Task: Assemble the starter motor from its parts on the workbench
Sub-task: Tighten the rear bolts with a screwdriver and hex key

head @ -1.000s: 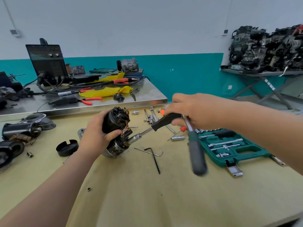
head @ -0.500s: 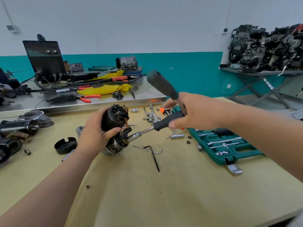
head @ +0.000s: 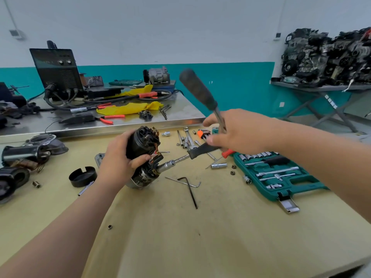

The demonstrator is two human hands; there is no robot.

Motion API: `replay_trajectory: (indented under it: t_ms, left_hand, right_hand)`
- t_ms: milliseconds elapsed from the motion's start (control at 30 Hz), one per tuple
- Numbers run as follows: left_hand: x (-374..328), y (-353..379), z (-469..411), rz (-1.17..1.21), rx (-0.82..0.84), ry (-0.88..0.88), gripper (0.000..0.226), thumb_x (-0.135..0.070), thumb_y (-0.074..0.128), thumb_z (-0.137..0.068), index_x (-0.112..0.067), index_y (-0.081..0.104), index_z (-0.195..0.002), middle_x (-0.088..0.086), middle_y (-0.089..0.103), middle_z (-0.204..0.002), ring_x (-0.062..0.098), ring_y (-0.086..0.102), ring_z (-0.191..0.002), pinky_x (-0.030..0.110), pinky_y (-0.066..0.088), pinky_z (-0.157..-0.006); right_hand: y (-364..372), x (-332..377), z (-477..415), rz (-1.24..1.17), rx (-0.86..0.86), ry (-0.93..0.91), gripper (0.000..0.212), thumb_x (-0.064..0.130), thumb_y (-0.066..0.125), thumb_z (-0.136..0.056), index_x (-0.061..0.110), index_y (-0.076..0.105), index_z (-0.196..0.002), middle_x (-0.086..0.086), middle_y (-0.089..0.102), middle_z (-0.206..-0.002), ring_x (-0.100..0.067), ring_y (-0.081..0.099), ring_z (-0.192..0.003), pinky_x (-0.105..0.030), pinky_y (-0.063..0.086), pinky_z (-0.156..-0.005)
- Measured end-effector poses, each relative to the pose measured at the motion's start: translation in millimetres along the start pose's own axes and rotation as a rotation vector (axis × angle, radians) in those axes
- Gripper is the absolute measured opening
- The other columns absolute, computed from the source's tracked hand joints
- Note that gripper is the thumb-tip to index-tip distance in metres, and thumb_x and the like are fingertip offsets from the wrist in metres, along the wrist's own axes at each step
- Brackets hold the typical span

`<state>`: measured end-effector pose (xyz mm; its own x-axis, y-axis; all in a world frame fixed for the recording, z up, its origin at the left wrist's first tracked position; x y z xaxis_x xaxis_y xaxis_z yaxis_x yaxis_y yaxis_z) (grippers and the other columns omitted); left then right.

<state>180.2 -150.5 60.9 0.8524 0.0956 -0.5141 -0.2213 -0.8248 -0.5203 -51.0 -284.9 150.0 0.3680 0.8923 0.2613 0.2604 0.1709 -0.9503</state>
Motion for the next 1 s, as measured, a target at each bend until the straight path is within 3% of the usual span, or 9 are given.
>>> replay_trajectory:
  t_ms: [167,333,433,500,600,733,800,900,1000]
  left_hand:
    - [2,0,-1,-0.006,0.011,-0.008,0.070,-0.023,0.082,-0.073,-0.029,0.047,-0.133,-0.014,0.048,-0.115,0.008,0.043,-0.107,0.036,0.038,-0.092]
    - [1,4,-1,-0.009,0.041,-0.008,0.072,-0.024,0.082,-0.073,-0.029,0.045,-0.135,-0.014,0.047,-0.116,0.007,0.040,-0.109,0.035,0.036,-0.094]
    - [2,4,-2,-0.007,0.026,-0.013,0.071,-0.024,0.081,-0.074,-0.030,0.045,-0.135,-0.016,0.046,-0.115,0.004,0.040,-0.107,0.033,0.035,-0.092]
    - [3,3,-2,-0.002,0.018,-0.009,0.070,-0.025,0.081,-0.074,-0.031,0.045,-0.134,-0.016,0.047,-0.115,0.005,0.041,-0.107,0.033,0.035,-0.092]
    - [6,4,-1,0.007,0.025,-0.014,0.071,-0.026,0.080,-0.074,-0.033,0.043,-0.134,-0.015,0.046,-0.117,0.006,0.041,-0.109,0.034,0.035,-0.094]
    - [5,5,-3,0.013,0.029,0.006,0.071,-0.024,0.081,-0.074,-0.035,0.044,-0.132,-0.015,0.047,-0.116,0.004,0.040,-0.106,0.034,0.035,-0.091]
    - [4,7,-4,0.022,0.040,0.012,0.070,-0.023,0.082,-0.073,-0.039,0.043,-0.130,-0.016,0.048,-0.114,0.001,0.040,-0.103,0.034,0.035,-0.088]
    - [6,9,-6,0.023,0.062,0.003,0.070,-0.025,0.081,-0.074,-0.042,0.042,-0.129,-0.016,0.048,-0.114,0.002,0.041,-0.103,0.033,0.036,-0.088]
    - [7,9,-6,0.027,0.072,-0.003,0.070,-0.025,0.081,-0.074,-0.035,0.044,-0.132,-0.015,0.048,-0.115,0.003,0.041,-0.105,0.032,0.036,-0.089]
  right_hand:
    - [4,-1,3,-0.071,0.159,0.017,0.049,0.034,0.072,-0.082,0.031,0.047,-0.124,0.008,0.066,-0.094,-0.015,0.069,-0.063,-0.034,0.059,-0.062]
    - [2,-9,-4,-0.177,-0.003,0.176,0.035,0.049,0.049,-0.093,0.017,0.061,-0.097,0.007,0.068,-0.060,-0.018,0.068,-0.052,-0.029,0.053,-0.050]
    - [5,-12,-4,-0.177,0.105,0.162,0.038,0.054,0.059,-0.087,0.020,0.060,-0.104,0.001,0.073,-0.070,-0.020,0.071,-0.060,-0.034,0.056,-0.068]
    - [6,-6,2,-0.103,0.184,0.043,0.040,0.041,0.072,-0.080,0.030,0.055,-0.115,0.012,0.073,-0.088,-0.013,0.070,-0.065,-0.027,0.056,-0.066]
    - [4,-3,3,0.001,0.081,-0.021,0.026,0.037,0.069,-0.084,0.033,0.059,-0.109,0.030,0.064,-0.065,-0.004,0.065,-0.054,-0.021,0.049,-0.058]
    - [10,-17,2,-0.306,0.068,0.232,0.034,0.043,0.057,-0.092,0.011,0.069,-0.089,0.000,0.067,-0.053,-0.028,0.072,-0.066,-0.039,0.058,-0.072]
    - [10,-18,2,-0.315,0.090,0.250,0.038,0.046,0.051,-0.094,0.012,0.067,-0.088,0.002,0.066,-0.052,-0.032,0.072,-0.073,-0.039,0.058,-0.070]
    - [-9,15,3,0.077,-0.067,-0.249,0.027,0.043,0.051,-0.094,0.023,0.069,-0.099,0.010,0.068,-0.077,-0.022,0.070,-0.074,-0.033,0.053,-0.061]
    - [0,40,25,0.604,-0.129,-0.742,0.037,0.034,0.046,-0.095,0.009,0.070,-0.107,-0.010,0.067,-0.090,-0.030,0.061,-0.063,-0.036,0.050,-0.048]
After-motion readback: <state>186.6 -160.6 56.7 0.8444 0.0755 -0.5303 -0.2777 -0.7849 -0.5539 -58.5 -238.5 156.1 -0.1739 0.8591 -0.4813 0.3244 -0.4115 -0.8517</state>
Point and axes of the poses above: each hand's wrist, its own z-axis away from the middle knuckle, its own y-axis out of the palm, x = y × z, the point moved 8 cm from there along -z, towards the middle knuckle
